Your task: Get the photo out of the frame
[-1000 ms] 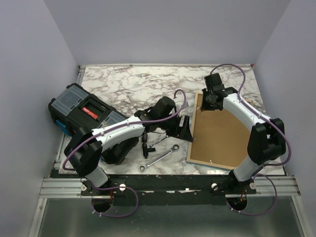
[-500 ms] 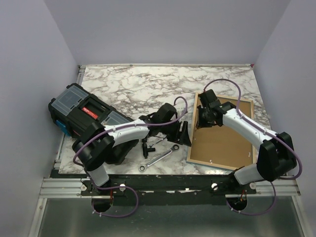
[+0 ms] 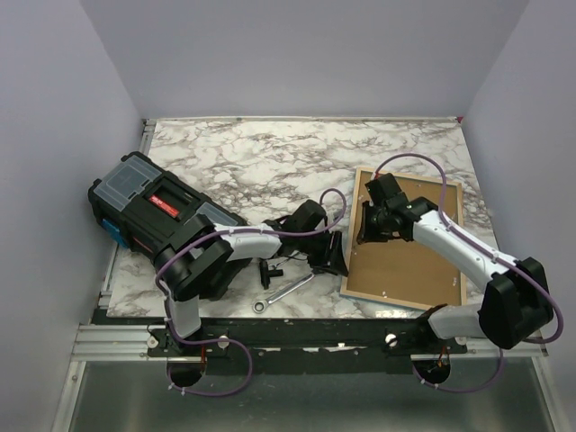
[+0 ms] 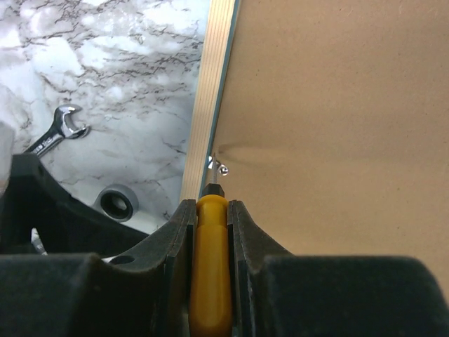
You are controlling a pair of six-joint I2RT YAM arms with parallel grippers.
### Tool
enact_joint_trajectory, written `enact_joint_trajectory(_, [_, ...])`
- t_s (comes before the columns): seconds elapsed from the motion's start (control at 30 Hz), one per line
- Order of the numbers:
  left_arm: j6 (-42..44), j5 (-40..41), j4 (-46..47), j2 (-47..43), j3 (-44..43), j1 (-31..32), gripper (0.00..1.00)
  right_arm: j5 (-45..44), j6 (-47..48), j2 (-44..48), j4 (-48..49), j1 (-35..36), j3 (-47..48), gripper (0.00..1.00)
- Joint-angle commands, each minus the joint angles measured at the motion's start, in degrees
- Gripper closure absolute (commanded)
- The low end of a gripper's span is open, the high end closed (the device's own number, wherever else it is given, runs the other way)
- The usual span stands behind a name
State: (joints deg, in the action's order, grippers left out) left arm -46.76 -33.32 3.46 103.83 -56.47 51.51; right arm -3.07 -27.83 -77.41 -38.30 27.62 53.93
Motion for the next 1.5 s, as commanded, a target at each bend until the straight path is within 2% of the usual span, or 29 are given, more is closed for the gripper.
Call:
enact_joint_trajectory(0.0, [-0.9,-1.8,3.3,1.9,0.0,0.3,0.58,0.8,-2.2,2.5,-1.6,1.9,-1.1,0.99])
enact_joint_trajectory(0.33, [-0.9,-0.7,2.2,3.7,-0.7,0.7,0.72,-3.6,-4.4,3.7,-4.5,4.9,-1.1,1.0])
enact_joint_trajectory(0.67, [0.0,3.0,-2.8,5.4,-3.9,1.4,0.8,-5.2,-5.3,2.2,-2.7,5.5,-2.1,0.99])
enact_joint_trajectory(1.0, [0.3,6.0,-8.3,7.2,-5.4,1.7,0.83,-6.5,-5.3,0.4,0.8,5.5,-2.8,0.99])
enact_joint_trajectory(1.47, [0.3,9.1,-11.1,8.0,-5.4,2.2,0.83,-14.5,-6.2,0.5,-0.5,5.5,-1.0,0.99])
